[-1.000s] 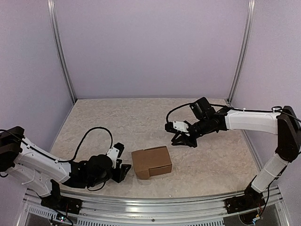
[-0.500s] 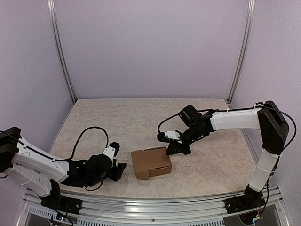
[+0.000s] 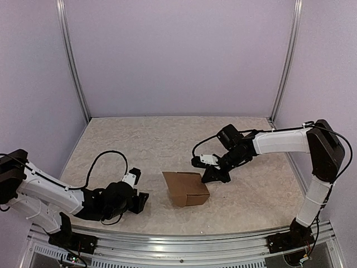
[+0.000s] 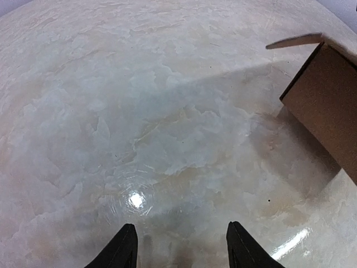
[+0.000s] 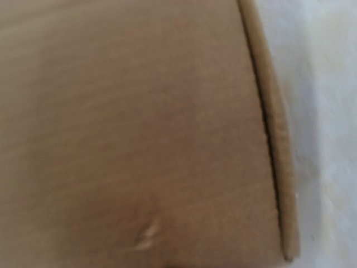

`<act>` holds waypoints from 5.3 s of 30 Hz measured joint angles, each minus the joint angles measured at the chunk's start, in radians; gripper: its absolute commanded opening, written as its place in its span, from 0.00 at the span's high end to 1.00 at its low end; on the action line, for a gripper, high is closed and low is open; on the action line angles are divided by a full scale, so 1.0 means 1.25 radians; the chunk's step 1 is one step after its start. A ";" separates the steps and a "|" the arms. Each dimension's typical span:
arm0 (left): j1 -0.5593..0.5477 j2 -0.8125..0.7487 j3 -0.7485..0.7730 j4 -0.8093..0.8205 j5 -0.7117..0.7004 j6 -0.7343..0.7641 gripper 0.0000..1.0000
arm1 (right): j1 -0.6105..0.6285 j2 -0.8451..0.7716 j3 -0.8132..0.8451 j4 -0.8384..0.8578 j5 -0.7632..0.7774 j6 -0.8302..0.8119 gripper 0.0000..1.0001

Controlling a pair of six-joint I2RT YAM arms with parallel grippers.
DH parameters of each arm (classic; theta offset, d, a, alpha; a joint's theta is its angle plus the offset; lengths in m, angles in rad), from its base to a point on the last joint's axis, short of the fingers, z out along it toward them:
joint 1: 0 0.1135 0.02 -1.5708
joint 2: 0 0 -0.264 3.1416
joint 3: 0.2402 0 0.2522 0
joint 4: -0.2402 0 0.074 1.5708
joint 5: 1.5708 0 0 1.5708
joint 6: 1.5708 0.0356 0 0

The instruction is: Fold the paper box

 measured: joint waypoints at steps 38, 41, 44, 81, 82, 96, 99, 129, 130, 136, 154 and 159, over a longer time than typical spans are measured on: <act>-0.081 0.161 0.082 -0.017 0.019 0.055 0.50 | 0.109 -0.075 -0.025 -0.011 0.034 0.048 0.85; -0.082 0.139 0.067 -0.031 0.005 0.033 0.50 | 0.126 -0.021 -0.007 -0.010 0.024 0.048 0.86; -0.082 0.126 0.066 -0.039 -0.002 0.019 0.50 | 0.125 0.002 0.017 -0.002 0.011 0.048 0.86; -0.004 0.157 0.119 0.090 0.027 0.063 0.46 | -0.111 -0.121 -0.057 -0.018 -0.016 0.061 0.84; -0.004 0.157 0.119 0.090 0.027 0.063 0.46 | -0.112 -0.110 -0.057 -0.017 -0.011 0.062 0.84; 0.088 0.067 0.130 0.125 0.257 0.143 0.22 | -0.124 -0.069 -0.049 -0.012 0.000 0.069 0.82; 0.159 0.071 0.193 0.095 0.360 0.127 0.24 | -0.124 -0.069 -0.050 -0.012 0.001 0.069 0.82; 0.261 0.351 0.537 -0.253 0.887 -0.029 0.41 | -0.080 -0.089 -0.064 0.011 0.073 0.030 0.81; 0.265 0.351 0.543 -0.264 0.882 -0.022 0.40 | -0.075 -0.090 -0.064 0.012 0.079 0.028 0.81; 0.290 0.366 0.578 -0.304 0.877 0.011 0.40 | -0.054 -0.090 -0.064 0.022 0.097 0.027 0.81; 0.322 0.432 0.676 -0.450 0.826 0.170 0.37 | -0.048 -0.090 -0.064 0.027 0.104 0.027 0.81; 0.323 0.433 0.693 -0.441 0.891 0.189 0.42 | -0.048 -0.090 -0.064 0.027 0.104 0.027 0.81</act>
